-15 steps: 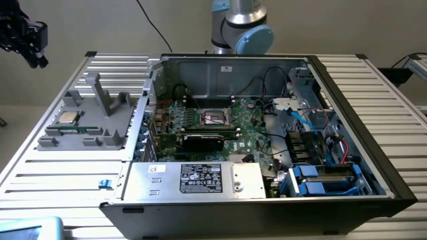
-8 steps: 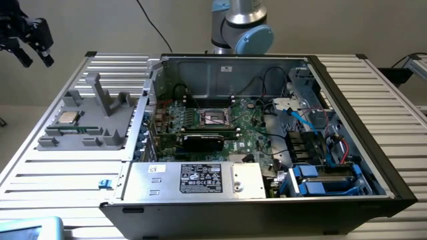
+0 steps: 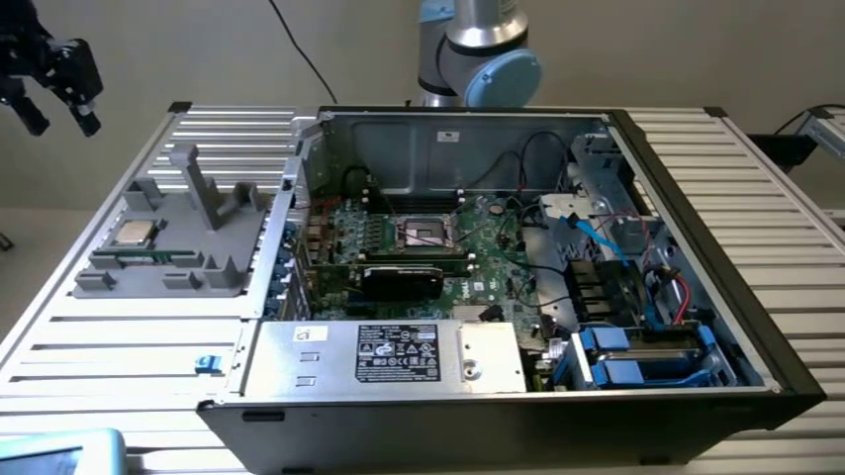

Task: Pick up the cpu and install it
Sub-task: 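Pick up the cpu and move it towards the insertion slot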

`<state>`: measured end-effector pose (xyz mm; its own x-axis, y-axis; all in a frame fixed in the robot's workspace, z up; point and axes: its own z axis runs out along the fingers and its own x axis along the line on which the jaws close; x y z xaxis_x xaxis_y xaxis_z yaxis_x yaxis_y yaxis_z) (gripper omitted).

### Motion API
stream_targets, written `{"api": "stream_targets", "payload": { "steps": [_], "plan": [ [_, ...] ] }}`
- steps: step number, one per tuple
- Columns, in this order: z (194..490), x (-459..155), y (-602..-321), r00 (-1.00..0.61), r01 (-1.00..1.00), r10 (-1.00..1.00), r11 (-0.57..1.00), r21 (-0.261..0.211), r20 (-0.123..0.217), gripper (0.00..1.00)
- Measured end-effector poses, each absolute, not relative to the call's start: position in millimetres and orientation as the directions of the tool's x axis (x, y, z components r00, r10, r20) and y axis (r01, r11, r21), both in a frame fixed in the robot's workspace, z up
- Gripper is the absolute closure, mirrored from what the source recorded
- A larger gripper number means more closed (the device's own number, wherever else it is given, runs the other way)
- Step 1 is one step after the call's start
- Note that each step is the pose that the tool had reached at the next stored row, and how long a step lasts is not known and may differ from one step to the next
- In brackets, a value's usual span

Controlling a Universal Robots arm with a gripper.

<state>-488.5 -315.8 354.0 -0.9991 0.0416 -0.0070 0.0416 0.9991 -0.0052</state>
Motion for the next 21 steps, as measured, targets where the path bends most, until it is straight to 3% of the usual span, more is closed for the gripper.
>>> {"api": "stream_targets", "payload": {
  "steps": [21],
  "plan": [
    [320, -488, -318, -0.999, -0.051, -0.051, 0.999, -0.005, 0.01, 0.32]
  ]
}}
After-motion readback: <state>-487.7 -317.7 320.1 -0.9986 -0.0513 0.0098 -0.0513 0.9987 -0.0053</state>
